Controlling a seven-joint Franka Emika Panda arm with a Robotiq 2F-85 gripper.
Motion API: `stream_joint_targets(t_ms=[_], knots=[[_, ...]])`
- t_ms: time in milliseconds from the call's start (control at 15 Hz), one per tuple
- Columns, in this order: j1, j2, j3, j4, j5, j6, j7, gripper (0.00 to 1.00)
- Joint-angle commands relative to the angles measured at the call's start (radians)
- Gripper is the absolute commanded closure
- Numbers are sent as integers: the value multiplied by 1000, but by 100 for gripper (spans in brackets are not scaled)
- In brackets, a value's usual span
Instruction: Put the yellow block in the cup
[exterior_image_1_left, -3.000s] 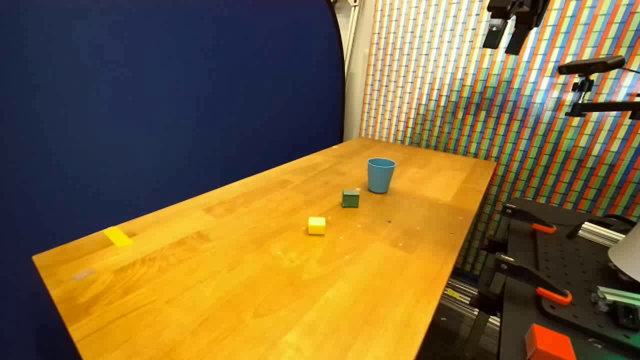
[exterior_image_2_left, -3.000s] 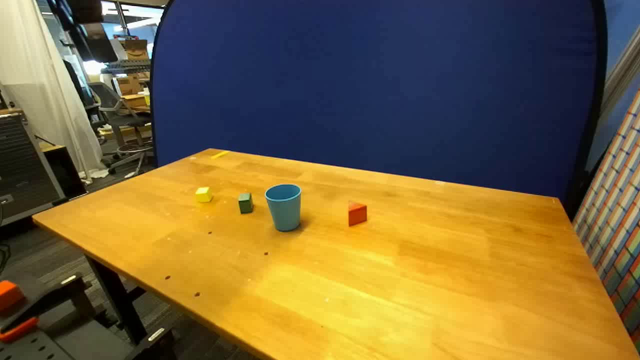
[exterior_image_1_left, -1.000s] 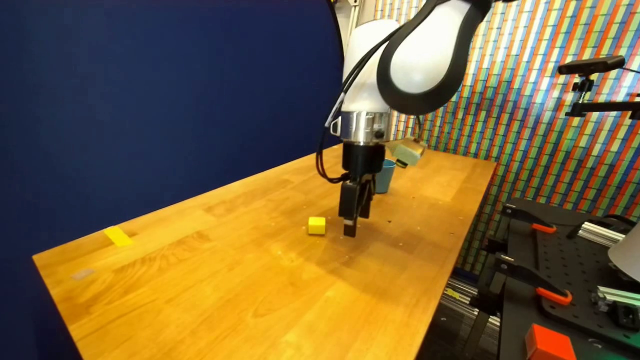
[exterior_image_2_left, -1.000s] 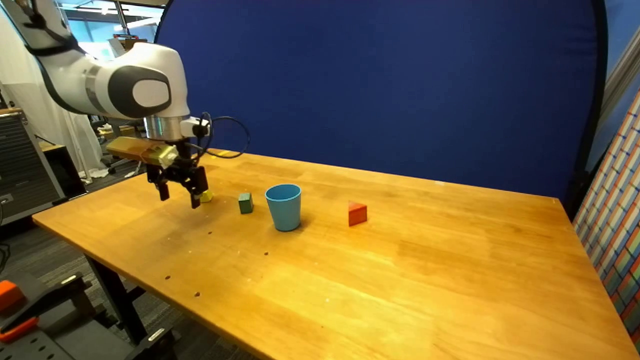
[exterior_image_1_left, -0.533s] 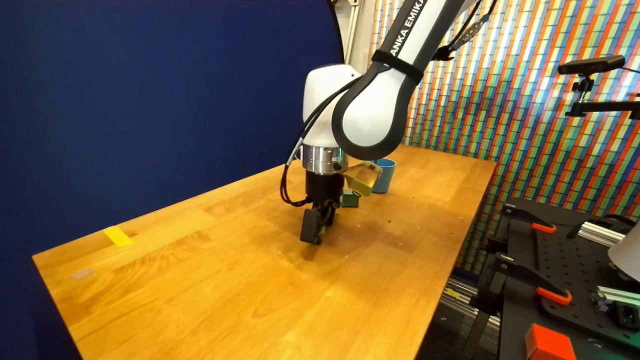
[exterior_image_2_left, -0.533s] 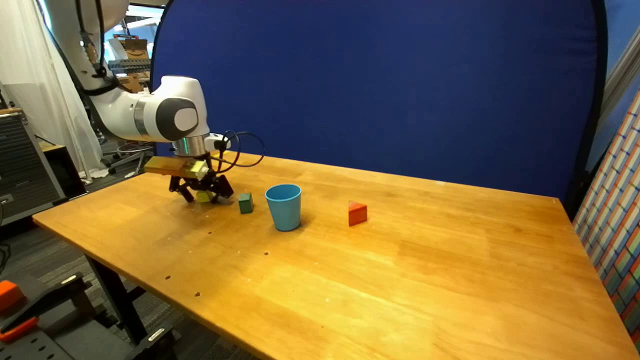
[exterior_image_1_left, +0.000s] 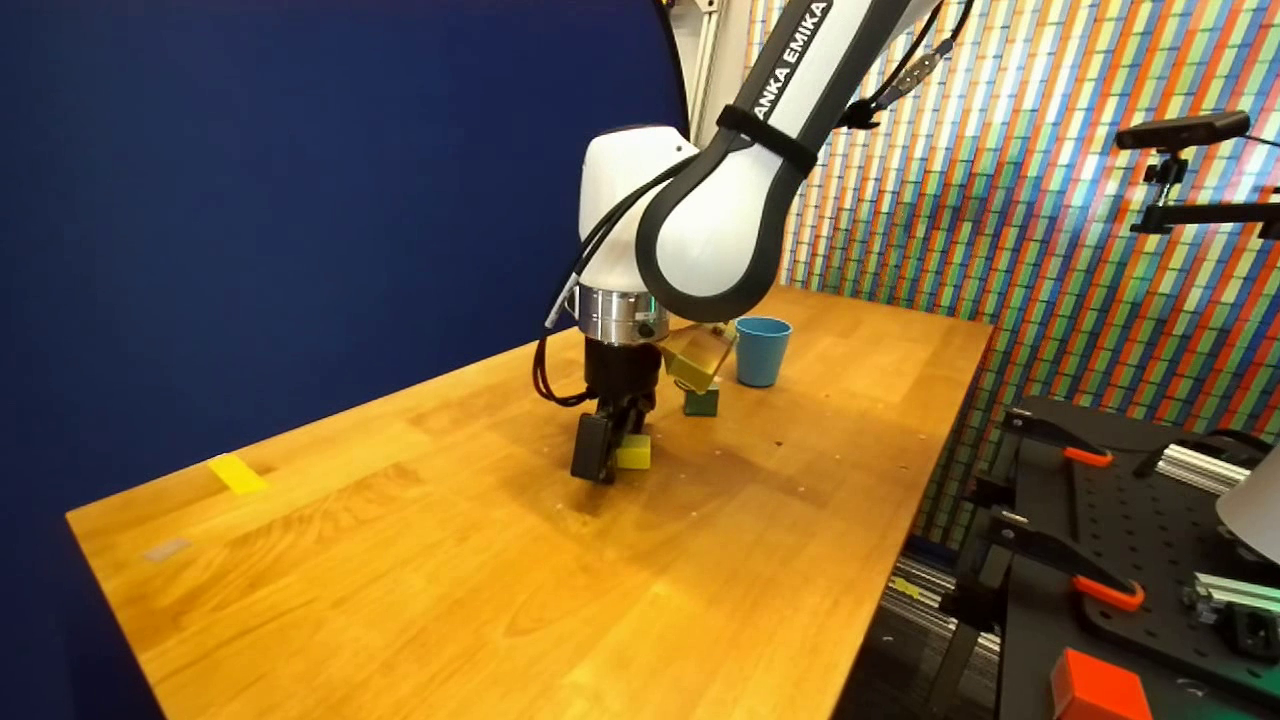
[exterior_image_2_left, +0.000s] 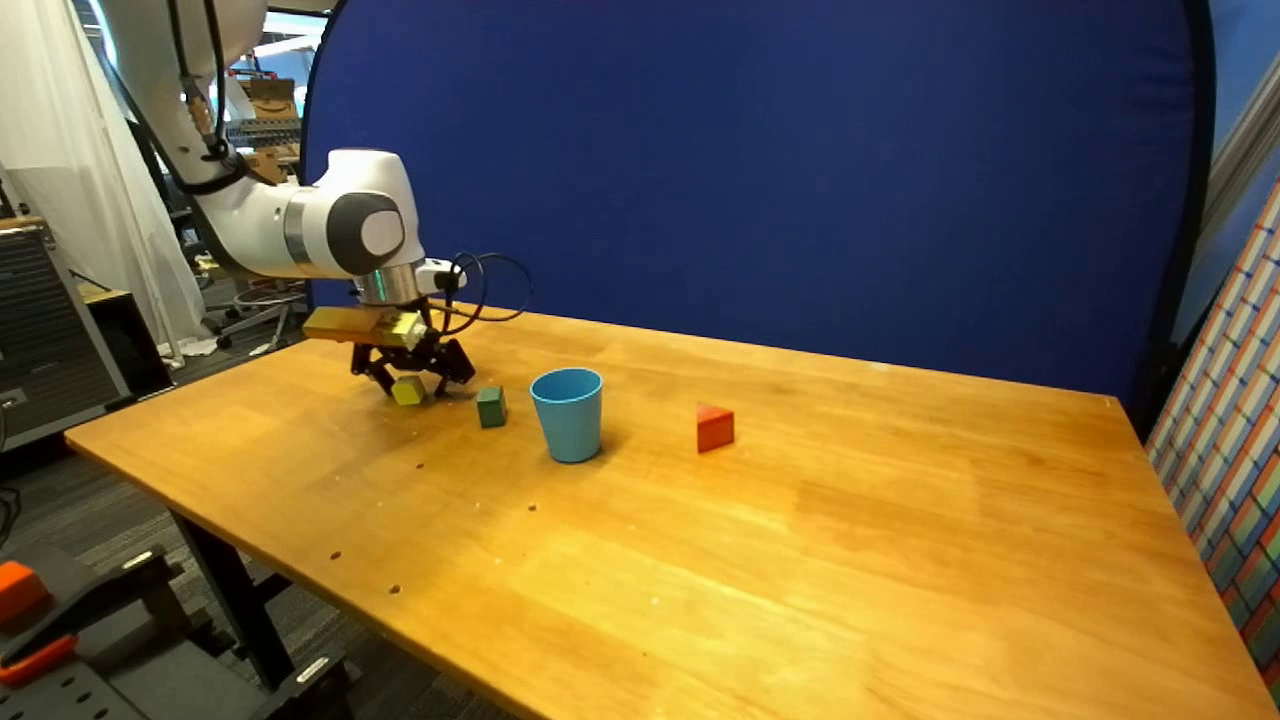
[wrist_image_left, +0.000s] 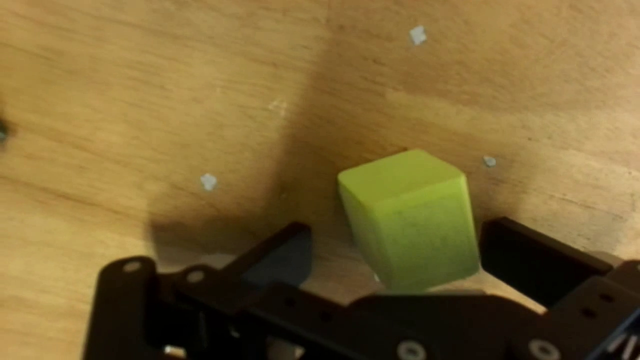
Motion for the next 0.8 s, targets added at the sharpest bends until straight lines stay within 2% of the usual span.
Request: stream_joint_targets(t_ms=[0, 467, 733], knots=[[26, -25, -32, 7, -24, -41, 65, 0], [37, -86, -36, -12, -22, -88, 134, 0], [31, -121, -28, -36, 5, -159, 202, 0]])
